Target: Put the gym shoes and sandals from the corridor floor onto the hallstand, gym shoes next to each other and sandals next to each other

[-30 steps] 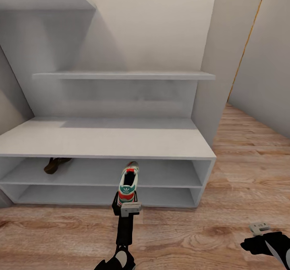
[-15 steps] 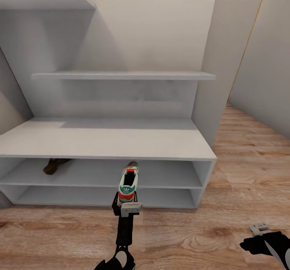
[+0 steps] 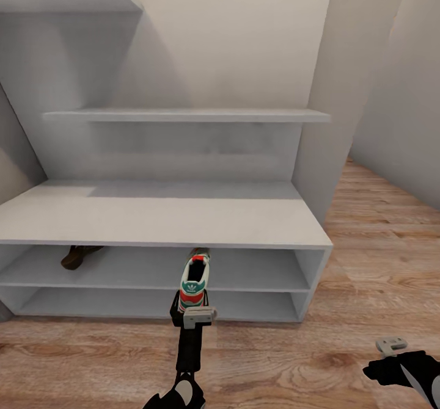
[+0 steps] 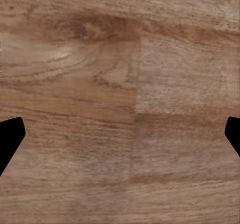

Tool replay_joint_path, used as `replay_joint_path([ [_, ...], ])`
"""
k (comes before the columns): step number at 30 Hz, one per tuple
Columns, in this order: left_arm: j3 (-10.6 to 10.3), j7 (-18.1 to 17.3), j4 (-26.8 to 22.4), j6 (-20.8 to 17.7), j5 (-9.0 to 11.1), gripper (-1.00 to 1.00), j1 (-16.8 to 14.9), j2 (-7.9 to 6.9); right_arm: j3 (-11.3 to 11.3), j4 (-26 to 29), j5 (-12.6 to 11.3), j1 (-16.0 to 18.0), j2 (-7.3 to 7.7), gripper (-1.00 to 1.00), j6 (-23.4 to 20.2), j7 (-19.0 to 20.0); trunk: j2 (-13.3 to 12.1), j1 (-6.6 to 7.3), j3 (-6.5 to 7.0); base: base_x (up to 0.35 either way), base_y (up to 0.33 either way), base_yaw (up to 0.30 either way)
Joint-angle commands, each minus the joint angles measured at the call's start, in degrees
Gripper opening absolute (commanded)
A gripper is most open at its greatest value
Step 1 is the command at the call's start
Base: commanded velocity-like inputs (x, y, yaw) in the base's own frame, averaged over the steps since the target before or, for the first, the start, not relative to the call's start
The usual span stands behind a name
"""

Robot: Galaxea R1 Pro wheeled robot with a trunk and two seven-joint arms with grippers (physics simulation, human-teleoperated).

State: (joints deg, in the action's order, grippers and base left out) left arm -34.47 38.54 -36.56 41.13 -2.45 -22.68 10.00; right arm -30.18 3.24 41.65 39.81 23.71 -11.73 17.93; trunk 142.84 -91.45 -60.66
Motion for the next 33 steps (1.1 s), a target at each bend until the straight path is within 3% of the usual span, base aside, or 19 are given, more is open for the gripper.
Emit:
replay_joint_path([
  [1,0.01,-0.04,0.00,0.01,-0.01,-1.00,0.00,0.00,0.01,-0.01,0.00,0.00,-0.16,1.00,0.01,0.00,0.00,0.00,0.00,0.014,0.000,0.000],
  [14,0.03,-0.04,1.96,0.07,0.06,-1.00,0.00,0.00,0.01,-0.03,0.01,-0.03,-2.05,1.00,0.03,0.00,0.00,0.00,0.00,0.004,0.000,0.000],
  [33,0.02,-0.04,2.70,0.09,0.14,-1.00,0.00,0.00,0.01,-0.03,0.01,0.00,-2.34,1.00,0.04,0.00,0.00,0.00,0.00,0.000,0.000,0.000],
])
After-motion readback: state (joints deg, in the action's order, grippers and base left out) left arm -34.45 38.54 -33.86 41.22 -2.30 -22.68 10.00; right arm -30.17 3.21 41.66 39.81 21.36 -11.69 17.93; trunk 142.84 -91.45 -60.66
